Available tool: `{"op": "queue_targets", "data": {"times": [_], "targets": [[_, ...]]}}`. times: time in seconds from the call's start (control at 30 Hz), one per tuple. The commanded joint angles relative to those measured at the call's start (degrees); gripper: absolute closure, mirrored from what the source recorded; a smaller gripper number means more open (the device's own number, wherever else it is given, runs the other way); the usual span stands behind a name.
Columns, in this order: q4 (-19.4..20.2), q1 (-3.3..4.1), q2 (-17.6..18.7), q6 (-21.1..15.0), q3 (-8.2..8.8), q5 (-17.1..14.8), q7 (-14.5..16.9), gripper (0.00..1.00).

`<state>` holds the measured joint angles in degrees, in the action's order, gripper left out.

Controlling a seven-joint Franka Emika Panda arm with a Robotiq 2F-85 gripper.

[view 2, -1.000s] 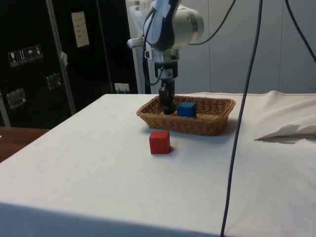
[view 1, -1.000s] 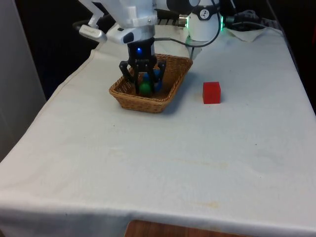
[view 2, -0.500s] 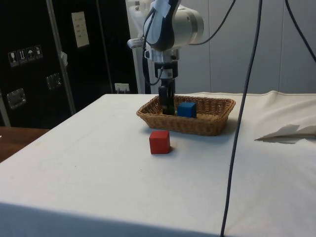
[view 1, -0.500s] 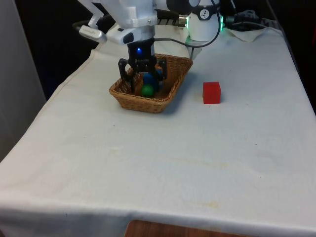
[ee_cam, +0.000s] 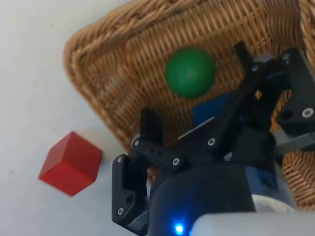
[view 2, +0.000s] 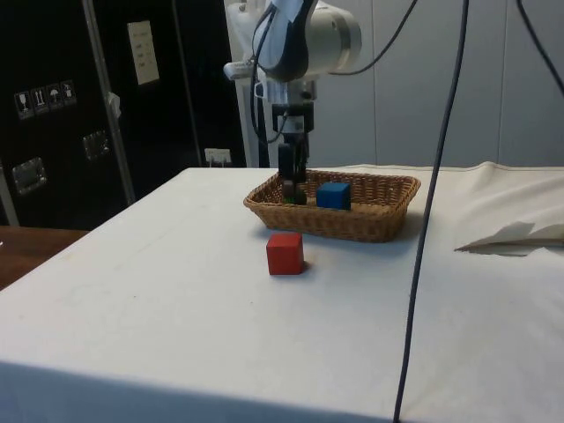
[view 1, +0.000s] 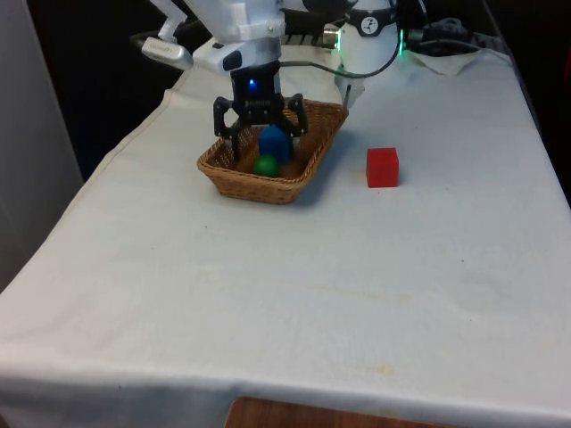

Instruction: Place all non-red objects into the basket.

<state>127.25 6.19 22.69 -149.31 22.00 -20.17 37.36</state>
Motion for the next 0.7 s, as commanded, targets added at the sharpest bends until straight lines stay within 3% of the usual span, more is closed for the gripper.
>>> {"op": "queue_targets", "data": {"times": [0.0,0.07,0.1,0.13,0.4,0.43,0.67], "targets": [[0.11,0.52,-1.15,1.15,0.57,0.92,-0.74,0.0],[0.0,0.57,-1.89,1.89,0.57,1.03,-0.86,0.0],[0.0,0.06,-1.66,1.43,0.06,0.17,-0.06,0.0],[-0.11,0.57,-2.23,2.29,0.52,1.09,-0.92,0.0],[-2.46,0.86,-4.01,5.84,-0.11,0.8,-0.57,0.0],[-2.41,0.63,-3.9,5.39,-0.23,0.4,-0.17,0.0],[-5.56,1.15,-4.64,9.51,-0.63,0.69,-0.52,0.0]]}}
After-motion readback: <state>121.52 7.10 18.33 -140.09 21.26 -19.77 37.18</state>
